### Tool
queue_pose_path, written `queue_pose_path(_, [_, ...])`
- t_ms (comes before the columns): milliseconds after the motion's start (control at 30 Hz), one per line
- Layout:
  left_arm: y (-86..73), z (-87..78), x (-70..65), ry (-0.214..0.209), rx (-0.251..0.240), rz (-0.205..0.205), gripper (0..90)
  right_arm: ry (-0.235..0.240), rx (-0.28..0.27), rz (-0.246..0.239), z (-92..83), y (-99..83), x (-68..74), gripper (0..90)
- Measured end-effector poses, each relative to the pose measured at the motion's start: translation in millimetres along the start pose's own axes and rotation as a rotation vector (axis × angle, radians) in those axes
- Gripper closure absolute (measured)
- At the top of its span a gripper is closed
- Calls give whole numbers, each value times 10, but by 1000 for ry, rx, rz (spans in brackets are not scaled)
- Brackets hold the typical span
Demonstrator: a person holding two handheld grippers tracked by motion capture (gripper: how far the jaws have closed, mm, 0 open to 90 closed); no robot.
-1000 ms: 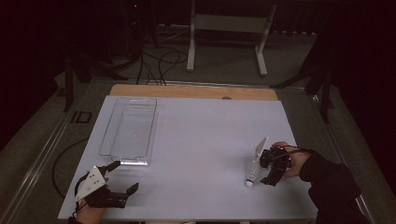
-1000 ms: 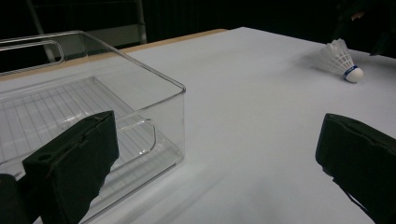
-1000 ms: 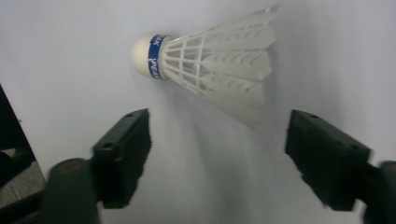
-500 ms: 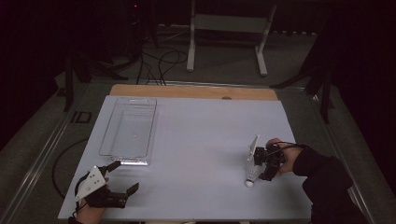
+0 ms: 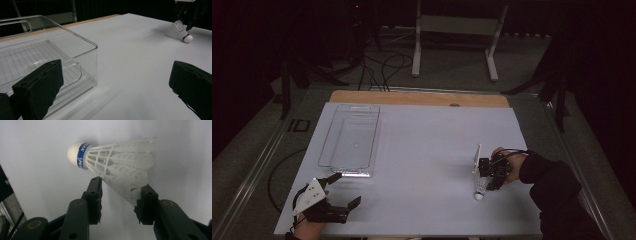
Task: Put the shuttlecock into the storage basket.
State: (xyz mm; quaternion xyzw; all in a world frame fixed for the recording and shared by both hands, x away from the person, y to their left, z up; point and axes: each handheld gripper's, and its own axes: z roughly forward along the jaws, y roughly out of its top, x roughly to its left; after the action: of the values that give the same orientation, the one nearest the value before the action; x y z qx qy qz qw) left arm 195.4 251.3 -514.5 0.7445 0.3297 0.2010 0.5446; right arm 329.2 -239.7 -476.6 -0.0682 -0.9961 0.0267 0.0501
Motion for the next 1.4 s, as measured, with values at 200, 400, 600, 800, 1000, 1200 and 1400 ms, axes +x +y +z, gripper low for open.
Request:
queue_pose_path(200, [-1,4,-1,-3,2,1,3,81,6,-59,-30,-27,-14,790])
queue_pose_path(400, [0,6,-2,-3,4,2,3,199,41,-50,-44,-26,48,884])
queue_pose_path(600, [1,7,-3,-2,5,1,3,169,33,18,-79,3,28,888])
queue_pose_path(800, [1,7,-2,-3,5,2,3,151,-34,19,-123,18,33,890])
queue_pose_path(1000, [3,7,-4,-3,6,4,3,158,-105,21,-150,66,87,892])
queue_pose_path(1200, [5,12,-5,-3,9,3,3,147,-136,21,-149,127,151,892])
queue_pose_path(1400, [7,13,-9,-2,11,3,3,125,-195,60,-151,169,173,893])
